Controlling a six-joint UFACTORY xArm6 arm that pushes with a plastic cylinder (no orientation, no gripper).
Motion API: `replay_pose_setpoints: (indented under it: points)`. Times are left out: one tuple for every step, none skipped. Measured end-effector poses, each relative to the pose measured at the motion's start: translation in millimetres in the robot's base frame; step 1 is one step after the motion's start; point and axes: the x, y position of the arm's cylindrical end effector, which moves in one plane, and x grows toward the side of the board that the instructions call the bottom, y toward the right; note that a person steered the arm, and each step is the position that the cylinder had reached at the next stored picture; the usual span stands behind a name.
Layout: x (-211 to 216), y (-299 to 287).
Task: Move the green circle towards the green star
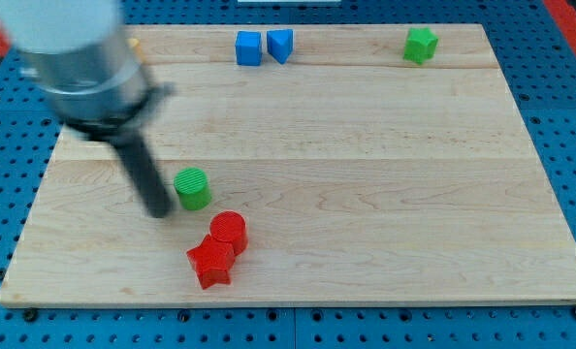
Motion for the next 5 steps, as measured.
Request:
replay_pose_setpoints:
  points:
    - [-56.9, 75.6]
    - [-127.7, 79.0]
    - [-128.8, 42.0]
    - [-133.2, -35.6]
    - [-147.5, 0.1]
